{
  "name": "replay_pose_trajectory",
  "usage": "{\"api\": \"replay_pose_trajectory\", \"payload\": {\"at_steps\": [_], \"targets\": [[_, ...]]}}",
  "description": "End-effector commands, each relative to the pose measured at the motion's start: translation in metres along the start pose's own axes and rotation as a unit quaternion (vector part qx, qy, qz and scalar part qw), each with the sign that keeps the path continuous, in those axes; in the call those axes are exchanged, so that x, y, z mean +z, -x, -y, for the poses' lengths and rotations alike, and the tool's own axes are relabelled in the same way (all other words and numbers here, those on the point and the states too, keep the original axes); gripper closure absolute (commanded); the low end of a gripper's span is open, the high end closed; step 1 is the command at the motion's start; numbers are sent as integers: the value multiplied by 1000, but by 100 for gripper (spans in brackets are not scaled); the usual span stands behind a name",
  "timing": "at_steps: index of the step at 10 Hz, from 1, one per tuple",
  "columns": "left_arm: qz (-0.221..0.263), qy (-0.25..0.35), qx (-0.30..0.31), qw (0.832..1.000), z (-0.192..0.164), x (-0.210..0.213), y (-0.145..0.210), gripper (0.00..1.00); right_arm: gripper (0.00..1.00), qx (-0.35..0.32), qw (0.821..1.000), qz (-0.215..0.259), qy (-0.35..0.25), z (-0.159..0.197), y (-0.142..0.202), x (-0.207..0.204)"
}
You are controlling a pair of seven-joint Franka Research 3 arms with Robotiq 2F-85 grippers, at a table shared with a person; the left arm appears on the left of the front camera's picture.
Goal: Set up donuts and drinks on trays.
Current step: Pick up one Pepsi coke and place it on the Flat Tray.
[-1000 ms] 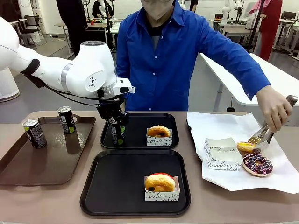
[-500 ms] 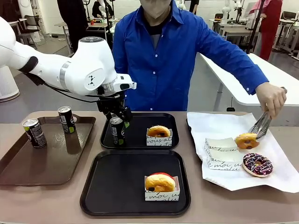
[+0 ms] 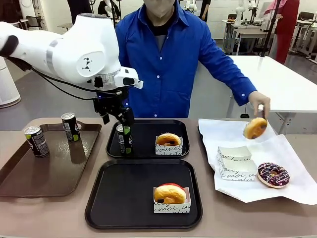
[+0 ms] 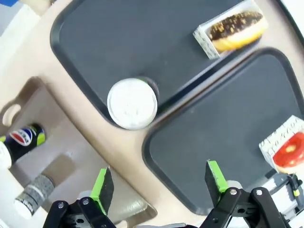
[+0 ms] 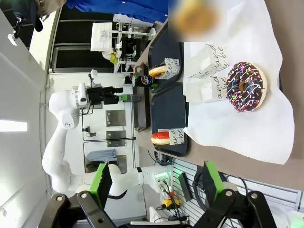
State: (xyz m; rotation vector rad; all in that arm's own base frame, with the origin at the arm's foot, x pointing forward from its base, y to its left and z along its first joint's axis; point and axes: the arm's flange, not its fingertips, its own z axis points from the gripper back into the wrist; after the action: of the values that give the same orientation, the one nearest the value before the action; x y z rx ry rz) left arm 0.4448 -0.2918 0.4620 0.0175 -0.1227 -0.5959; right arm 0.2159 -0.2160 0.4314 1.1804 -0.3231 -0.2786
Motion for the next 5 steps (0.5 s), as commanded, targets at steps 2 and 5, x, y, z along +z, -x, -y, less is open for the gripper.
{"api": "replay_pose_trajectory", "payload": {"at_steps": [2, 5], "targets": [[3, 15, -12, 1000, 3, 9, 43, 0, 0, 3, 1000, 0, -9, 0, 1, 1], [-2, 1, 2, 1000, 3, 7, 13, 0, 0, 3, 1000, 0, -9, 0, 1, 1]]}}
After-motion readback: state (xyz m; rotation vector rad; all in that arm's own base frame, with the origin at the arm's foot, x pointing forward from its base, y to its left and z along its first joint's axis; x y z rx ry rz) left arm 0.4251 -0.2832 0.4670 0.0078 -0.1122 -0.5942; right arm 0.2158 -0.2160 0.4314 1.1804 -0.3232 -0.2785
